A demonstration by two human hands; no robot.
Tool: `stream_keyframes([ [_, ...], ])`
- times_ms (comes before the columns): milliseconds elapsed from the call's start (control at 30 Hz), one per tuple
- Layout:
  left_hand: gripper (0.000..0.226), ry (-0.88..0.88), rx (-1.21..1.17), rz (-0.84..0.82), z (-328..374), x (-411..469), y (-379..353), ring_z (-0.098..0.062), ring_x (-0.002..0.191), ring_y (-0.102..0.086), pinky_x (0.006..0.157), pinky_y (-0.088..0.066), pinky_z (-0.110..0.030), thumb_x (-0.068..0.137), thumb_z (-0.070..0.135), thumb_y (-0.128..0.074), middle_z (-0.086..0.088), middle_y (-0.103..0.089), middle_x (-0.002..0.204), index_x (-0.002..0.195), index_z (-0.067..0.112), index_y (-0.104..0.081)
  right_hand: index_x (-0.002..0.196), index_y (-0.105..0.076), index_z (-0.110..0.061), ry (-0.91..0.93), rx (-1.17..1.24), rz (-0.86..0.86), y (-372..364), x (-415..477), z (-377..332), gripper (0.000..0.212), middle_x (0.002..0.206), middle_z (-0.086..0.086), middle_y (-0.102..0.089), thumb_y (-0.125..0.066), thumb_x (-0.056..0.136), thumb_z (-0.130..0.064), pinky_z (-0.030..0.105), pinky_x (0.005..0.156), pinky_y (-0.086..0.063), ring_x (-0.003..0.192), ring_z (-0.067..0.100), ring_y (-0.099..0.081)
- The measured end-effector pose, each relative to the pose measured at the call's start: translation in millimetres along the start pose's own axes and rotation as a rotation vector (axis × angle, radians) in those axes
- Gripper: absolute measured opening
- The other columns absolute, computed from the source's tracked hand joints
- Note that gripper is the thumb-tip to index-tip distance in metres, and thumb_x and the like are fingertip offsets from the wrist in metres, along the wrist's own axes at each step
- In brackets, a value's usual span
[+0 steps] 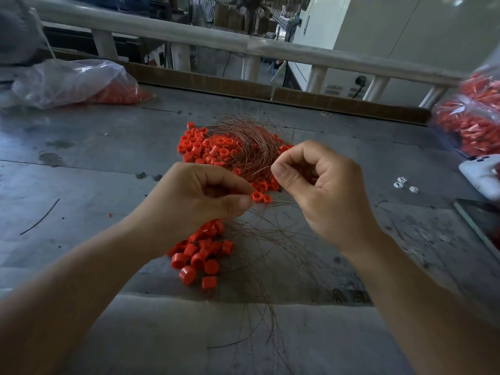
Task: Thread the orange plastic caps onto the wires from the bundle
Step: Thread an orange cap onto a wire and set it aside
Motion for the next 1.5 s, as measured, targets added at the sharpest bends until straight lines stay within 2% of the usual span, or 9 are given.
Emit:
stream_keyframes([
  [267,0.052,0.021,0.012,0.001,-7,0,-1,-0.006,0.062,-0.065,0.060,-0.051,-0.013,0.051,0.040,-0.067,0.006,-0.069,0.069,0.102,0.033,-0.060,0.074,-0.056,-0.021,-0.060,0.273,-0.018,-2,-1,2,0.014,0.055,-0.016,-0.052,-0.059,0.086,-0.013,0.009,0.052,-0.038,0.052,-0.001,-0.048],
  [500,0.029,0.076,-0.003,-0.031,-7,-2,-4,-0.005,0.056,-0.061,0.055,-0.049,-0.013,0.052,0.042,-0.065,-0.003,-0.069,0.065,0.076,0.029,-0.074,0.073,-0.057,-0.018,-0.111,0.395,-0.032,-4,-1,7,0.009,0.056,-0.014,-0.053,-0.058,0.082,-0.018,0.008,0.048,-0.036,0.048,0.000,-0.046],
  [633,0.014,0.124,-0.188,-0.003,-9,-1,6,-0.006,0.052,-0.057,0.051,-0.047,-0.014,0.058,0.029,-0.066,0.001,-0.064,0.060,0.063,0.018,-0.072,0.070,-0.058,-0.021,-0.142,0.229,0.013,13,4,18,0.017,0.055,-0.014,-0.054,-0.063,0.084,-0.013,0.008,0.049,-0.038,0.049,-0.002,-0.048],
  [800,0.012,0.146,-0.247,0.051,-11,0,16,-0.005,0.047,-0.052,0.045,-0.044,-0.014,0.062,0.021,-0.062,-0.001,-0.061,0.058,0.059,0.014,-0.070,0.067,-0.059,-0.026,-0.193,-0.180,-0.191,-2,2,32,0.019,0.059,-0.013,-0.056,-0.065,0.083,-0.018,0.010,0.052,-0.041,0.055,-0.003,-0.049],
  [1067,0.023,0.139,-0.083,-0.022,-13,0,0,-0.006,0.050,-0.053,0.048,-0.044,-0.014,0.052,0.038,-0.065,-0.001,-0.061,0.058,0.063,0.018,-0.071,0.083,-0.059,-0.032,-0.094,0.091,-0.293,-32,-7,6,0.008,0.070,-0.007,-0.060,-0.063,0.077,-0.031,0.012,0.058,-0.047,0.063,0.005,-0.057],
  [1167,0.026,0.133,-0.058,-0.040,-13,0,-1,-0.005,0.050,-0.054,0.048,-0.045,-0.014,0.051,0.041,-0.065,0.002,-0.063,0.058,0.064,0.020,-0.072,0.080,-0.064,-0.022,-0.027,0.030,-0.253,-30,-7,2,0.009,0.069,-0.012,-0.062,-0.062,0.085,-0.014,0.015,0.060,-0.048,0.066,0.004,-0.060],
  [1233,0.028,0.131,-0.060,-0.045,-13,0,-2,-0.005,0.051,-0.054,0.048,-0.045,-0.014,0.050,0.043,-0.065,0.002,-0.063,0.058,0.065,0.021,-0.072,0.081,-0.067,-0.015,-0.035,-0.038,-0.263,-30,-7,5,0.006,0.072,-0.008,-0.065,-0.063,0.085,-0.013,0.021,0.062,-0.050,0.067,0.009,-0.061],
  [1400,0.032,0.129,-0.039,-0.045,-16,0,0,-0.007,0.057,-0.060,0.054,-0.049,-0.014,0.049,0.046,-0.066,-0.001,-0.067,0.064,0.071,0.024,-0.074,0.079,-0.067,-0.012,0.026,-0.180,-0.312,-34,-7,2,0.006,0.069,-0.017,-0.056,-0.064,0.084,-0.014,0.008,0.060,-0.040,0.063,-0.006,-0.052],
  [1500,0.030,0.119,-0.147,0.002,-16,2,7,-0.011,0.073,-0.069,0.065,-0.051,-0.013,0.051,0.031,-0.070,-0.003,-0.073,0.079,0.081,0.029,-0.075,0.078,-0.064,-0.012,0.015,-0.191,-0.232,-22,-3,2,0.008,0.069,-0.017,-0.053,-0.061,0.086,-0.012,0.007,0.061,-0.038,0.066,-0.005,-0.050],
])
Point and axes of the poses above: each hand's wrist, its own x-axis towards the middle knuckle, its own y-axis out of the back of the hand, z = x × y, the point moved 10 cm from there along x, towards the middle knuckle
